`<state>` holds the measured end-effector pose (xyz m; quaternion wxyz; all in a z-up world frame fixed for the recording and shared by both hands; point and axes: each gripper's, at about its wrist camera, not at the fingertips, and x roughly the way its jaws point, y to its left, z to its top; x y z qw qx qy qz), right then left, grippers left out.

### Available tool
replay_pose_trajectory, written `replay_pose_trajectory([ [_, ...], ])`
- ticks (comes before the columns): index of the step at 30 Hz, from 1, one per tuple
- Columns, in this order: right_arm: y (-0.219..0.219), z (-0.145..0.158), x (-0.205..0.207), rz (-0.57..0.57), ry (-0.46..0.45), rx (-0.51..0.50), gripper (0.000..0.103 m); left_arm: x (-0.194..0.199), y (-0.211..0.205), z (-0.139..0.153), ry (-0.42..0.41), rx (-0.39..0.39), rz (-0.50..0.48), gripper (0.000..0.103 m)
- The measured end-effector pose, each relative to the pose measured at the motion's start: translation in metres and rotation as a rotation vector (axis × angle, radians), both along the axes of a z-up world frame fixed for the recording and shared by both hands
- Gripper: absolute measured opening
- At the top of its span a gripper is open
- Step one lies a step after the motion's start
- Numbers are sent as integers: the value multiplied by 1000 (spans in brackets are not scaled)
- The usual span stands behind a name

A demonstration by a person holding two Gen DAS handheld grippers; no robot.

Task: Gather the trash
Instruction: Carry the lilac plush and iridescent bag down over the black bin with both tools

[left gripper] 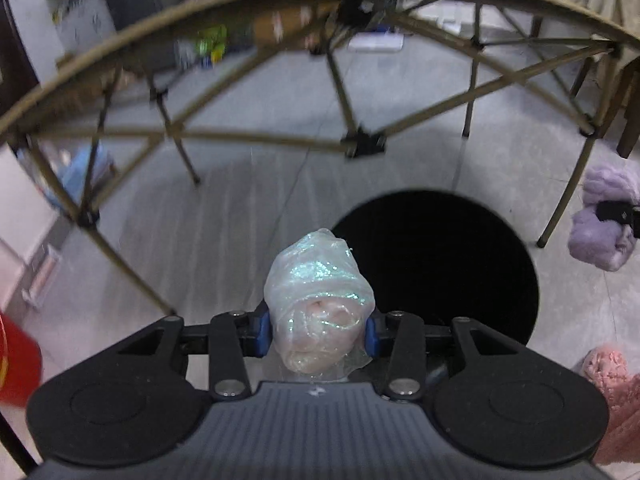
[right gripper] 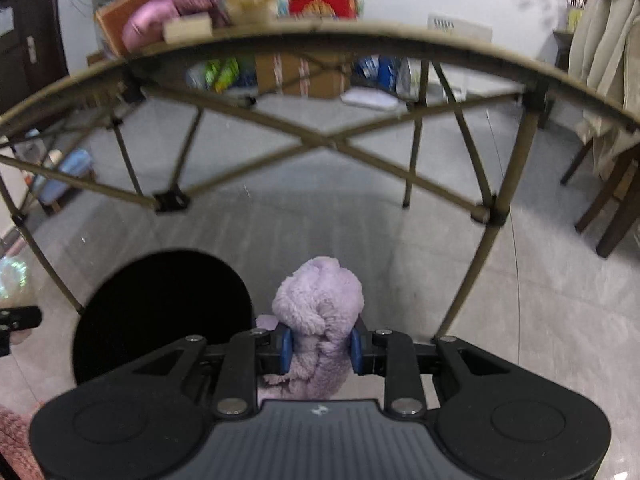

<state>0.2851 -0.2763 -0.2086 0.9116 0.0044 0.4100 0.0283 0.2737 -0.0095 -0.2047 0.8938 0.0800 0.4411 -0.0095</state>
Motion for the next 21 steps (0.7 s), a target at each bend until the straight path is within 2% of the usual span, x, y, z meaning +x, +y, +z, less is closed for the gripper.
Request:
replay_pose_trajectory([
  [6, -4, -13, 8, -21, 50, -2, 26, 8, 8, -13, 65, -32, 42, 41],
  [21, -4, -21, 17, -43, 88, -23, 26, 26, 10, 0, 145, -47, 102, 39],
])
